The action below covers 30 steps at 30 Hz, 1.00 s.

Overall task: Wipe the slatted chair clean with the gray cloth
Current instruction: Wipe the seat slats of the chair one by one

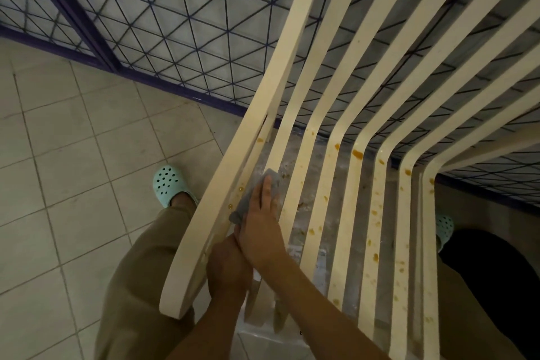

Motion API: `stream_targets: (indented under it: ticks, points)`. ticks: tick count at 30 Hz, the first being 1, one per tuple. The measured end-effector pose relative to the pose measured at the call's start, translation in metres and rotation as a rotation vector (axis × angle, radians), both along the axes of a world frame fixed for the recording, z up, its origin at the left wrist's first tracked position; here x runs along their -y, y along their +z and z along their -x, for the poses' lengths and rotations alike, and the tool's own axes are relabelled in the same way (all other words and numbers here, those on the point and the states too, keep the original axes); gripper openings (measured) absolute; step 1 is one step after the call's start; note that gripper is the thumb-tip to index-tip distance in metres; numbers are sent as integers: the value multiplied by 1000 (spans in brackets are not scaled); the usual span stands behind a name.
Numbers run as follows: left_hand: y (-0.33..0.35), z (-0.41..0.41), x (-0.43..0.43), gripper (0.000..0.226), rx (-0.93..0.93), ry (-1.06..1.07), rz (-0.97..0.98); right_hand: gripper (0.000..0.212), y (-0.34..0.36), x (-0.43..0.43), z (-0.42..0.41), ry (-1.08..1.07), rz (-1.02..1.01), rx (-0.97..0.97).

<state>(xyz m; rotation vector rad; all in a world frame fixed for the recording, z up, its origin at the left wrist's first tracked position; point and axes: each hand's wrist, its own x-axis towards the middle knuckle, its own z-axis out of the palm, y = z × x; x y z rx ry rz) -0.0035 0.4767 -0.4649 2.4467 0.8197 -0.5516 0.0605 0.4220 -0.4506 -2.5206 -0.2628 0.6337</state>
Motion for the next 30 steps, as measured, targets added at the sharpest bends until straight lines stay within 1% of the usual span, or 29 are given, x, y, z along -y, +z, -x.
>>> stream_targets:
  ticks: [3,5,6,8,10,11,14,15,17,19,22,25,28,30]
  points:
    - [-3,0,0,22,0,-13,32,87,-1,-1,6,9,16,-37]
    - [-5,-2,0,23,51,67,29,91,-4,0,-4,30,70,-31]
    - [-5,-3,0,27,107,85,16,93,-10,1,-10,46,78,-21]
    - [-1,-4,2,47,188,131,-1,94,-13,4,-25,37,64,-10]
    - [4,-4,6,63,204,185,49,88,-16,6,-47,22,56,5]
    - [6,-4,4,64,207,207,67,86,-15,5,-60,21,65,18]
    - [11,-4,3,48,155,295,148,83,-19,9,-100,13,88,77]
    - [9,-4,3,47,150,280,136,83,-18,10,-113,13,102,83]
    - [8,-5,4,52,162,197,84,83,-18,11,-134,9,124,71]
    - [9,-6,5,56,174,168,68,81,-18,11,-143,13,143,65]
    - [9,-5,5,55,171,186,84,78,-19,12,-141,8,136,69]
    - [8,-6,5,56,180,195,99,80,-15,12,-130,10,110,52]
    - [9,-5,4,56,161,183,90,78,-12,11,-103,19,65,51]
    - [7,-4,4,59,157,167,82,81,-8,10,-79,25,55,43]
